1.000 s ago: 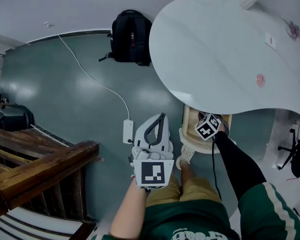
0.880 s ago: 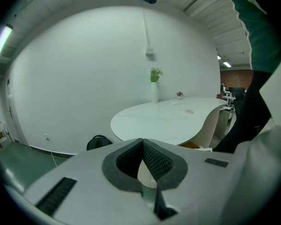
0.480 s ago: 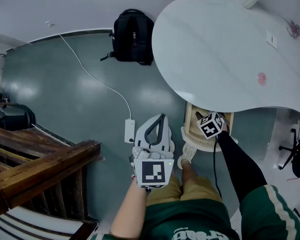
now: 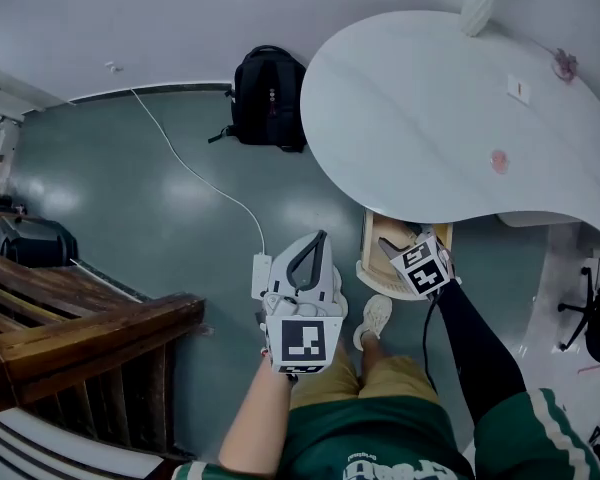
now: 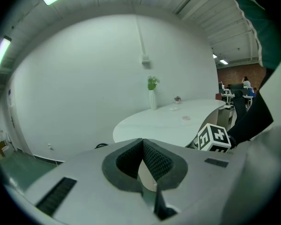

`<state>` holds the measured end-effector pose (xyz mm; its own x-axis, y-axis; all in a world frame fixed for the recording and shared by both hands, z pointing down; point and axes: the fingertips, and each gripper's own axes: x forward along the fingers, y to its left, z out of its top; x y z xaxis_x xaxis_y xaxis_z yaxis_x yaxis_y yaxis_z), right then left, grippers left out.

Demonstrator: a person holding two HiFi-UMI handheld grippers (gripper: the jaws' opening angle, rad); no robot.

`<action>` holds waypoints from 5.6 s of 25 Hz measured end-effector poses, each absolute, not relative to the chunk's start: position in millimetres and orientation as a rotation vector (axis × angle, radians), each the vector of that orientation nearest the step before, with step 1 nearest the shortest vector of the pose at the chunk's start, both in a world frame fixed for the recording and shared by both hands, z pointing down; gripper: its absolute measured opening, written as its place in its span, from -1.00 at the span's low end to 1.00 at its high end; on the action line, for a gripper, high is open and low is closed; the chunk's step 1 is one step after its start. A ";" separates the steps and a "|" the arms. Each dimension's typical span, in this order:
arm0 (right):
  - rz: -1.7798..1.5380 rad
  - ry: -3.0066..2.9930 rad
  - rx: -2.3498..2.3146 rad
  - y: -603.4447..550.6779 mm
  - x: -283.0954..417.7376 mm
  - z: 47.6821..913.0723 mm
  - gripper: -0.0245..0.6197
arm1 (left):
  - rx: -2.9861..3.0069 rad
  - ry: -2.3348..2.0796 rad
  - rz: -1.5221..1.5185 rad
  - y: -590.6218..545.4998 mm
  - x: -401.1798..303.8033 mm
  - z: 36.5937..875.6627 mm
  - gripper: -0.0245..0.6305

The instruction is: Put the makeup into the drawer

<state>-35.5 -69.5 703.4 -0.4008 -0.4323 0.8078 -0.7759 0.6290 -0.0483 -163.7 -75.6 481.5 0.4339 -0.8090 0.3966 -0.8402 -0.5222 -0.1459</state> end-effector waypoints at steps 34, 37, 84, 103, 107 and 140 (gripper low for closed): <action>-0.075 -2.453 1.797 -21.8 93.6 303.5 -0.05 | 2.794 -1.534 0.312 -48.9 -56.2 298.2 -0.93; -0.150 -2.481 1.868 -19.6 103.9 273.8 -0.06 | 2.824 -1.530 0.285 -51.5 -47.0 282.8 -0.93; 0.570 -1.933 1.245 -191.5 229.3 571.0 0.08 | 2.984 -0.981 0.435 -215.7 94.3 390.7 -0.93; 0.663 -1.849 1.206 -189.5 235.8 600.1 -0.19 | 2.943 -1.029 0.458 -226.5 79.5 397.0 -0.93; 0.602 -1.889 1.392 -187.2 240.0 563.0 -0.18 | 2.953 -1.045 0.451 -224.4 78.5 387.9 -0.93; -0.003 -2.101 1.996 -29.8 228.9 316.6 -0.18 | 2.996 -1.219 0.248 -72.2 67.1 285.7 -0.93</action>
